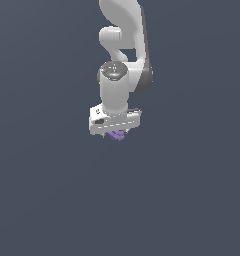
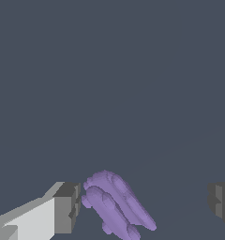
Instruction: Pick up the object and move it to a goal position.
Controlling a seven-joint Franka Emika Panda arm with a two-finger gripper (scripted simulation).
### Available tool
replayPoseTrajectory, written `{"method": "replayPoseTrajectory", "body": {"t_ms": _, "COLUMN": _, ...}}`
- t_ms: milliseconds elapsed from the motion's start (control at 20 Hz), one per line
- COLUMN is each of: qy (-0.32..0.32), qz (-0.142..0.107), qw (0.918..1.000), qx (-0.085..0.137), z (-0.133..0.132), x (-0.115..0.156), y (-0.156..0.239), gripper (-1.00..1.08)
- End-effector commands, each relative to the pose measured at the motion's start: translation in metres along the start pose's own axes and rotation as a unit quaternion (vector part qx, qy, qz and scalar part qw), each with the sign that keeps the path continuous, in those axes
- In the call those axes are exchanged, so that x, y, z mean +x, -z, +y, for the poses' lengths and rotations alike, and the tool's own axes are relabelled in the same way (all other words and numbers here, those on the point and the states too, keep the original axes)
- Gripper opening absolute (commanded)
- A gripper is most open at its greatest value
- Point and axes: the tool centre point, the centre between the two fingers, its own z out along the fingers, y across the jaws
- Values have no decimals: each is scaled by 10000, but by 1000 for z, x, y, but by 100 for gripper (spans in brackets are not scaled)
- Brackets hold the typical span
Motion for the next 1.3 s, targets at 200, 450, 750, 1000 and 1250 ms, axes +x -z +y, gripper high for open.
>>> {"method": "replayPoseTrajectory", "body": {"t_ms": 200, "qy": 811, "qz": 22, "qw": 9967, "qx": 30, "z": -3, "x": -20, "y": -15, "gripper": 100}}
{"method": "replayPoseTrajectory", "body": {"t_ms": 450, "qy": 1436, "qz": 42, "qw": 9896, "qx": 49, "z": -6, "x": -36, "y": -25, "gripper": 100}}
{"method": "replayPoseTrajectory", "body": {"t_ms": 750, "qy": 2171, "qz": 69, "qw": 9761, "qx": 66, "z": -10, "x": -56, "y": -37, "gripper": 100}}
{"method": "replayPoseTrajectory", "body": {"t_ms": 1000, "qy": 2654, "qz": 89, "qw": 9641, "qx": 75, "z": -13, "x": -69, "y": -45, "gripper": 100}}
{"method": "replayPoseTrajectory", "body": {"t_ms": 1250, "qy": 2979, "qz": 103, "qw": 9545, "qx": 80, "z": -16, "x": -79, "y": -50, "gripper": 100}}
